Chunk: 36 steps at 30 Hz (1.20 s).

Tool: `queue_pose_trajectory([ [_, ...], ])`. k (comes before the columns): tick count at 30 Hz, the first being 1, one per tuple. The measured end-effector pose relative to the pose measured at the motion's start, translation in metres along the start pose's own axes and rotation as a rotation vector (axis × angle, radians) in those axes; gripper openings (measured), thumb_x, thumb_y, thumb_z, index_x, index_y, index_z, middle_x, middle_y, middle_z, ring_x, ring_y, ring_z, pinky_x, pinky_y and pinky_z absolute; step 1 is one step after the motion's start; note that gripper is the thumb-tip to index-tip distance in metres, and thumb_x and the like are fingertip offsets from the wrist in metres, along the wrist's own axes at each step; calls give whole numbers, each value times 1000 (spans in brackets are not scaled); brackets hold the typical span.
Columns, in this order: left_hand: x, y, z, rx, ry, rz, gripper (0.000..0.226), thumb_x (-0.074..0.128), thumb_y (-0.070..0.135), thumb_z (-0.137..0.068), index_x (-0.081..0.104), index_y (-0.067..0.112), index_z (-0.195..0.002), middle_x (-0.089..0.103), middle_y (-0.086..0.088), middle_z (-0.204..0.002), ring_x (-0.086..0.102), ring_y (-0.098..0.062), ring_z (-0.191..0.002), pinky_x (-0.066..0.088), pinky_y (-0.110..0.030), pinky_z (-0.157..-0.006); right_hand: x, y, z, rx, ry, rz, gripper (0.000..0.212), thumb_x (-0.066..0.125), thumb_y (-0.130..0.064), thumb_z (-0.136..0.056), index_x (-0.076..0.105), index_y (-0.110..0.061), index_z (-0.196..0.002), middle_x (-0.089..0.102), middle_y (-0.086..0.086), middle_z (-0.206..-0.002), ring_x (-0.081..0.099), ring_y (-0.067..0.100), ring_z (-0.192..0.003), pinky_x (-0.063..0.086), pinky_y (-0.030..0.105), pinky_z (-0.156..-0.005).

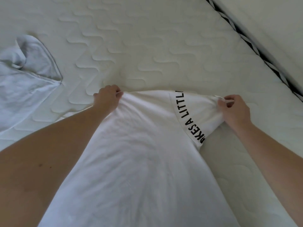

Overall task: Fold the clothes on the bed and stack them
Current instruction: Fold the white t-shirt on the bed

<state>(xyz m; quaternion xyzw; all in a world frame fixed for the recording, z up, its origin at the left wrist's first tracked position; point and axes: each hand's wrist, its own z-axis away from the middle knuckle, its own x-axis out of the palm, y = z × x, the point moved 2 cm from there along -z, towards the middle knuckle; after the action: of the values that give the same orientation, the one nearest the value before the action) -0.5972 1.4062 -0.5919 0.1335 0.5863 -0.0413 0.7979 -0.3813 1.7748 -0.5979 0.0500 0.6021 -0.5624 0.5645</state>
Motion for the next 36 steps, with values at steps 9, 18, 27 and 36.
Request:
queue_pose_trajectory([
  [9, 4, 87, -5, 279, -277, 222, 34, 55, 42, -97, 59, 21, -123, 62, -4, -118, 57, -25, -104, 40, -29, -81, -6, -3, 18, -11, -347, -379, 17, 71, -14, -84, 69, -24, -98, 74, -1, -98, 69, 15, -88, 52, 33, -81],
  [18, 31, 218, 2, 479, -412, 175, 39, 52, 43, -98, 54, 21, -130, 58, -2, -130, 54, -24, -118, 42, -32, -95, 3, 34, 43, 1, -552, -573, 45, 80, -32, -73, 65, -25, -115, 73, -8, -109, 69, 10, -101, 54, 20, -82],
  [27, 33, 278, 4, 531, -470, 64, 31, 69, 23, -88, 66, 14, -117, 64, -6, -115, 57, -24, -108, 36, -23, -78, 7, 42, 42, -98, -548, -373, 17, 82, -31, -76, 72, -25, -89, 74, -16, -81, 65, -2, -74, 45, 9, -64],
  [36, 37, 285, -2, 509, -470, 182, 18, 60, 28, -94, 59, 19, -110, 62, 1, -111, 56, -16, -95, 36, -22, -74, -14, 85, 68, -556, -103, 81, 37, 67, -50, -84, 63, -14, -75, 59, -3, -77, 51, 19, -77, 43, 32, -77],
])
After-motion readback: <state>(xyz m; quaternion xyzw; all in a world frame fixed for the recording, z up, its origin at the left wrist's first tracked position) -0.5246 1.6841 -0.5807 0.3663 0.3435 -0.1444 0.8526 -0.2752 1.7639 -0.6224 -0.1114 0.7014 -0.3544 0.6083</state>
